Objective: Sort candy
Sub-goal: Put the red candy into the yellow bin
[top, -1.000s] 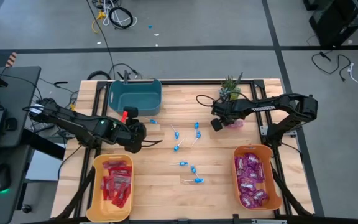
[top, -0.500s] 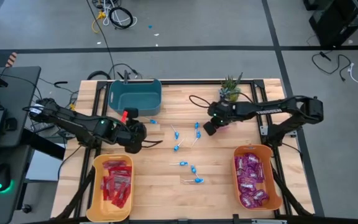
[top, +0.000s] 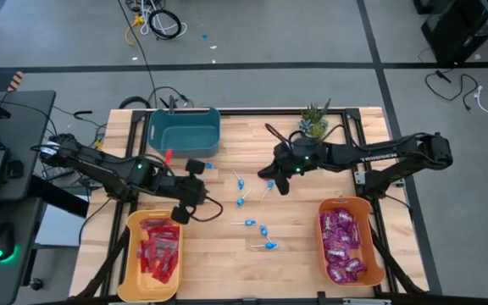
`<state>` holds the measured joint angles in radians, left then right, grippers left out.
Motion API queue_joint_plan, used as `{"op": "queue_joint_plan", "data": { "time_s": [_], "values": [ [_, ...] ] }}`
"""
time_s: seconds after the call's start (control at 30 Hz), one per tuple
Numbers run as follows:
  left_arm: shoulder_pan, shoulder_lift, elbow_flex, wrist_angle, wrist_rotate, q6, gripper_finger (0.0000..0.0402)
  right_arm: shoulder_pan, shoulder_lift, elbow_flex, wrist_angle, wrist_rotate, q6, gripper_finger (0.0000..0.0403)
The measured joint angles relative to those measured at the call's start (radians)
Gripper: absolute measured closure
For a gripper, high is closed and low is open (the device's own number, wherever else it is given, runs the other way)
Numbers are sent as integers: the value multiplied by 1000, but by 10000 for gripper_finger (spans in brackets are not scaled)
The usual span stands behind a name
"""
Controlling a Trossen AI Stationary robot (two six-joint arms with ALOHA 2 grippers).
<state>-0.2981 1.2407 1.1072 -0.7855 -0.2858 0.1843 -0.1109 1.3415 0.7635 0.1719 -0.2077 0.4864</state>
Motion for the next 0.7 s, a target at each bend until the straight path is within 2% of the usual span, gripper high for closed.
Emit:
{"op": "queue_joint_plan", "data": {
  "time_s": [0.1,0.27,0.43,0.6,0.7],
  "values": [
    [0,0,0,36,79,52,323,40,0,0,128,-62,-52,403],
    [11,0,0,99,146,101,323,119,0,0,313,-108,-134,403],
    [43,0,-68,302,255,177,323,195,0,0,446,-113,-220,403],
    [78,0,-148,538,267,193,323,265,0,0,573,-113,-298,403],
    [88,0,-183,684,317,201,323,303,0,0,634,-112,-364,403]
  ]
}}
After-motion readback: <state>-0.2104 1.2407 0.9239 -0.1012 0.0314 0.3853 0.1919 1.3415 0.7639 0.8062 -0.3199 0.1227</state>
